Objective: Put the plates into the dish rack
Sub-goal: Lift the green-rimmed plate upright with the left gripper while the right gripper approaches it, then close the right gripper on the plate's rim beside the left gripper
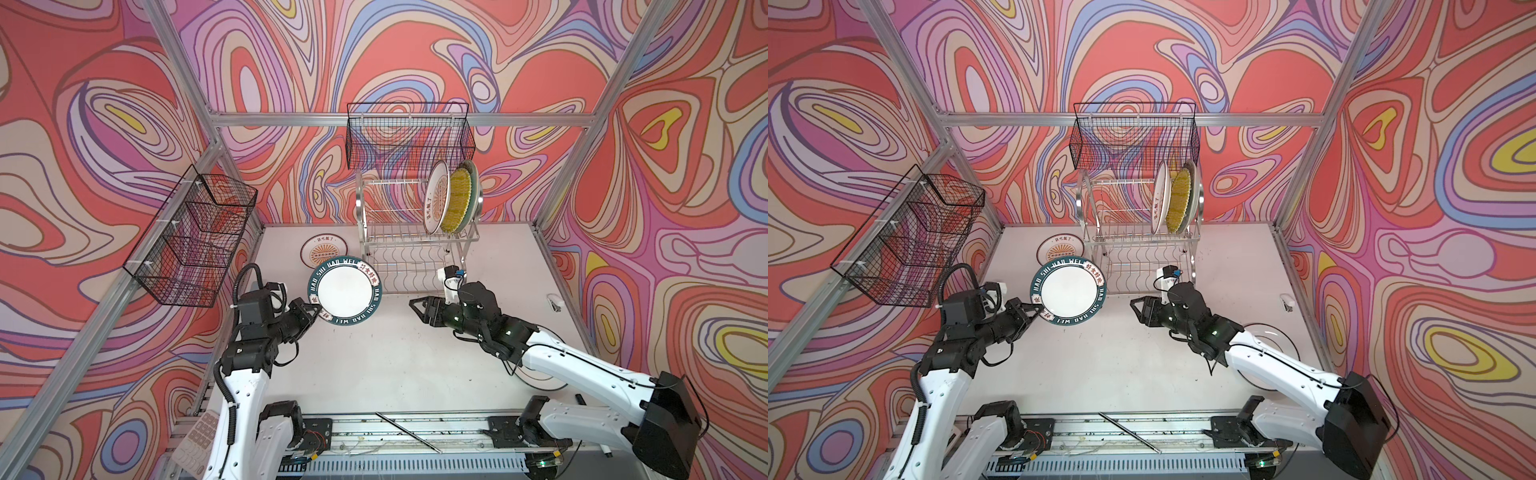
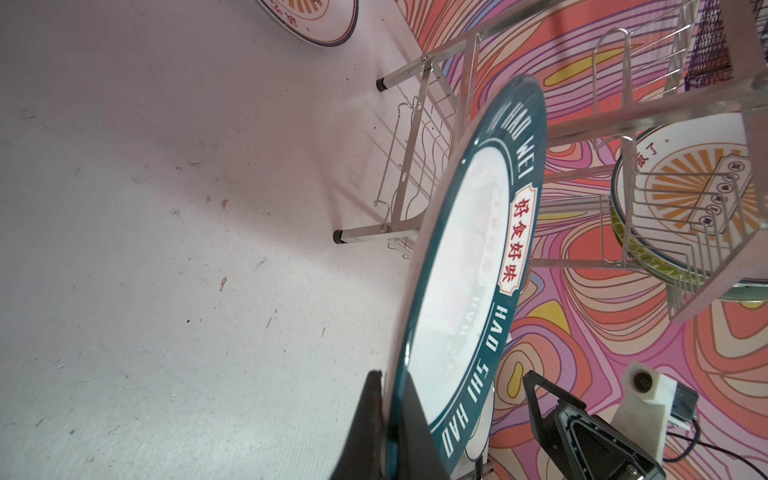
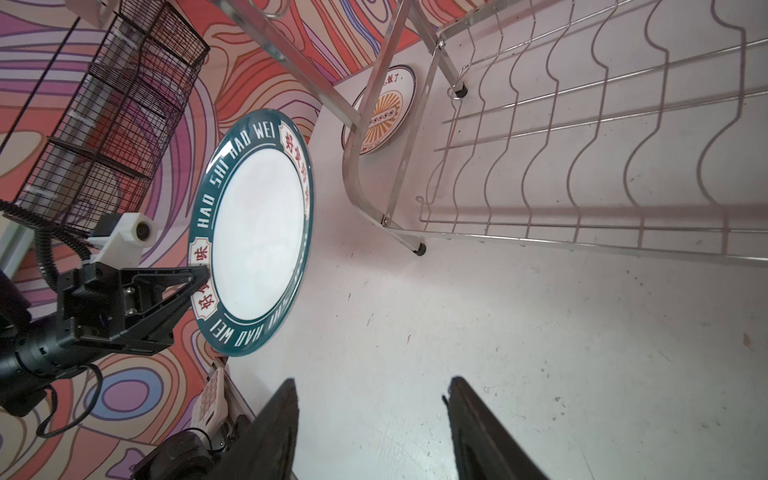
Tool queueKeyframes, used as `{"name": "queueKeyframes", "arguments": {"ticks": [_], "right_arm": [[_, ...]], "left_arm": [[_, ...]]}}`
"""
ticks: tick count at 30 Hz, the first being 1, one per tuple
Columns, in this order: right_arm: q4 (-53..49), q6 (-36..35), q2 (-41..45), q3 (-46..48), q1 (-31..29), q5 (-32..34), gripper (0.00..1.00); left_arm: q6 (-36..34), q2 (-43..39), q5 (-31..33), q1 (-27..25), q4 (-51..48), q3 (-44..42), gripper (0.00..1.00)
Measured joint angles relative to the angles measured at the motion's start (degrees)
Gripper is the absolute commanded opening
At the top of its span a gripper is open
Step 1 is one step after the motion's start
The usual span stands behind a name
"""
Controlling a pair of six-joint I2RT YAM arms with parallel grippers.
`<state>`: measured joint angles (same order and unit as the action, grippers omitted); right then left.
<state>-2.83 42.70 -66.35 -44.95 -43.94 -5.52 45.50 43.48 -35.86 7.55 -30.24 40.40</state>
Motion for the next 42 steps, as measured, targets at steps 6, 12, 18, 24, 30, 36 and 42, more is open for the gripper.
{"name": "queueKeyframes", "arguments": {"ticks": [6,12,18,24,30,36,42], "right_arm": [[2.32,0.98,-1.97,0.02,-0.02,-0.55,0.6],[3.98,2.03,-3.19,0.07,-0.02,-1.14,0.6],[5.25,2.75,-3.91,0.09,-0.02,-1.66,0.6],[5.88,3.43,-3.98,0.74,0.0,-1.79,0.59],[5.73,3.41,-3.93,0.74,-0.02,-1.29,0.56],[4.9,3.26,-3.93,0.74,0.0,-0.94,0.51],[4.17,3.1,-3.93,0.74,0.07,-0.48,0.45]], "left_arm": [[0.79,-0.57,-0.61,-1.57,1.22,-1.66,0.0],[2.19,-1.86,-0.48,-4.5,2.01,-3.74,0.0],[4.48,-2.05,0.61,-9.66,4.61,-5.68,0.0],[6.67,-2.05,1.46,-13.25,8.15,-7.02,0.0],[7.52,-1.11,1.62,-15.19,11.06,-7.08,0.0],[7.69,1.73,1.57,-18.25,14.27,-7.02,0.0],[7.23,5.44,2.29,-22.86,16.17,-6.23,0.0]]}}
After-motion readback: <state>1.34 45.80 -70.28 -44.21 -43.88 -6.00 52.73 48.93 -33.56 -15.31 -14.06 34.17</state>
